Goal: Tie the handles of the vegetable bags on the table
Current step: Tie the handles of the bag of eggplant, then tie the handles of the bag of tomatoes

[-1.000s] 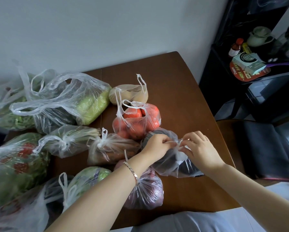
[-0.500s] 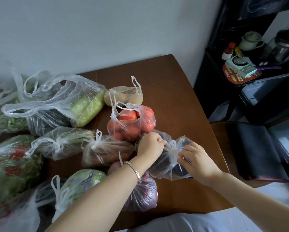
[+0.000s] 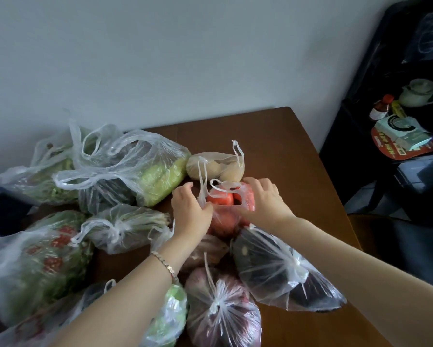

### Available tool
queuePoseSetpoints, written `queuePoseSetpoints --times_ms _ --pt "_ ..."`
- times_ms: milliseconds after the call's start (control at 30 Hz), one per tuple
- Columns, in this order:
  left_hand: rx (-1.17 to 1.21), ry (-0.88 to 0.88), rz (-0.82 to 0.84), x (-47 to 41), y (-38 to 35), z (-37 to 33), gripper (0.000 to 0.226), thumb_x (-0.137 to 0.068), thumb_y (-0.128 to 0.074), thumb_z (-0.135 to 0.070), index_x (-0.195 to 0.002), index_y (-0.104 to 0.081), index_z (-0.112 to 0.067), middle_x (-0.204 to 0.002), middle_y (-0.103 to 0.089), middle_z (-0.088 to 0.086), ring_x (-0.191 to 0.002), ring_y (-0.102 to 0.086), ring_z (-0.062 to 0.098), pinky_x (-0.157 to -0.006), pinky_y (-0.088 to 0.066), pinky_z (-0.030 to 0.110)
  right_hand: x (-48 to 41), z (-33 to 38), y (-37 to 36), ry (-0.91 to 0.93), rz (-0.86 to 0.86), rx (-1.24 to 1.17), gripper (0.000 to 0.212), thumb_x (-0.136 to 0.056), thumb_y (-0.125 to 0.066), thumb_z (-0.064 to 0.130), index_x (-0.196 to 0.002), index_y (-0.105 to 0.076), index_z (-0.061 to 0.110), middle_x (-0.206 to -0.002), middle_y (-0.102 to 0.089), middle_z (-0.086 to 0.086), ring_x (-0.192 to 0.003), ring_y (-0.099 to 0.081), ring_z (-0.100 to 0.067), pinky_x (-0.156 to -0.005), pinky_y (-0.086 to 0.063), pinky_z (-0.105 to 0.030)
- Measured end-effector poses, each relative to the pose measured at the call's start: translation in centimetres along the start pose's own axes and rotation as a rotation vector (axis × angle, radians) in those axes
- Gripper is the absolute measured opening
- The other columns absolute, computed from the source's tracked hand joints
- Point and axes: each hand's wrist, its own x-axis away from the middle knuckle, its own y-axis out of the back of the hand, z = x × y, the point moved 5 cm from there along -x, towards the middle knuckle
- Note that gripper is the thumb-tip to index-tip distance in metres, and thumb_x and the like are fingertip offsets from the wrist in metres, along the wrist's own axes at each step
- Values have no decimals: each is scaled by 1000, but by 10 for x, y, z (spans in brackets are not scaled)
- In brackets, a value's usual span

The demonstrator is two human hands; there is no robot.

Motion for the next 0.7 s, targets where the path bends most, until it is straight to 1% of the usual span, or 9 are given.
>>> queuePoseSetpoints --times_ms 67,100,167,233,300,333,500,600,700 --pt "-8 163 148 -16 -11 14 65 -81 -66 -26 -135 -38 -2 -134 -41 17 -127 -38 32 -106 -30 36 -16 9 -14 -21 34 16 66 -82 -55 55 -137 -34 26 -133 -34 -6 -126 -31 -27 -102 -35 -40" --pt "1 196 207 -23 -18 18 58 -82 -65 -34 -129 -46 -6 -128 -48 14 -123 -45 32 -104 -36 39 -22 9 -21 -28 40 17 53 -87 -52 47 -134 -40 26 -132 -36 -7 -125 -33 -27 -101 -36 -39" --pt "9 168 283 -33 -27 18 33 -84 -61 -41 -95 -57 -11 -97 -61 6 -101 -59 28 -87 -47 38 -30 7 -25 -37 11 -56 33 -94 -41 29 -125 -52 23 -124 -46 -5 -118 -43 -26 -94 -40 -36" --pt "20 130 317 -37 -31 17 33 -89 -54 -41 -68 -48 -16 -68 -53 -2 -84 -59 29 -71 -42 33 -32 3 -20 -65 -25 -172 29 -97 -32 25 -99 -62 24 -102 -53 1 -100 -52 -22 -82 -43 -32" --pt "49 81 268 -44 -32 18 36 -94 -49 -33 -63 -45 -14 -64 -54 2 -82 -59 32 -65 -36 33 -32 -1 -10 -101 -55 -225 35 -98 -29 30 -71 -52 30 -85 -52 4 -81 -52 -19 -71 -40 -30" --pt "81 70 217 -44 -27 15 33 -95 -46 -27 -66 -47 -13 -69 -59 5 -81 -58 31 -66 -35 32 -30 -4 -4 -101 -80 -236 36 -98 -30 30 -68 -49 28 -82 -53 3 -76 -51 -18 -68 -40 -30" --pt "443 148 105 -56 -13 2 40 -91 -45 -22 -53 -47 -10 -57 -56 9 -58 -50 19 -59 -37 30 -25 -11 27 63 -310 -99 28 -97 -37 19 -76 -54 14 -78 -57 -1 -75 -52 -20 -64 -36 -29" --pt "597 149 61 -66 5 -16 37 -84 -45 -8 -47 -42 -9 -51 -45 10 -51 -41 17 -52 -33 29 -18 -14 37 139 -432 -172 38 -98 -33 27 -72 -57 13 -70 -55 1 -69 -51 -19 -59 -38 -29" --pt "604 172 19 -65 15 -23 33 -80 -46 -5 -49 -36 1 -47 -33 8 -50 -31 18 -50 -25 29 -11 -11 39 286 -534 -224 39 -95 -28 37 -63 -46 22 -62 -44 10 -60 -45 -11 -55 -34 -19"
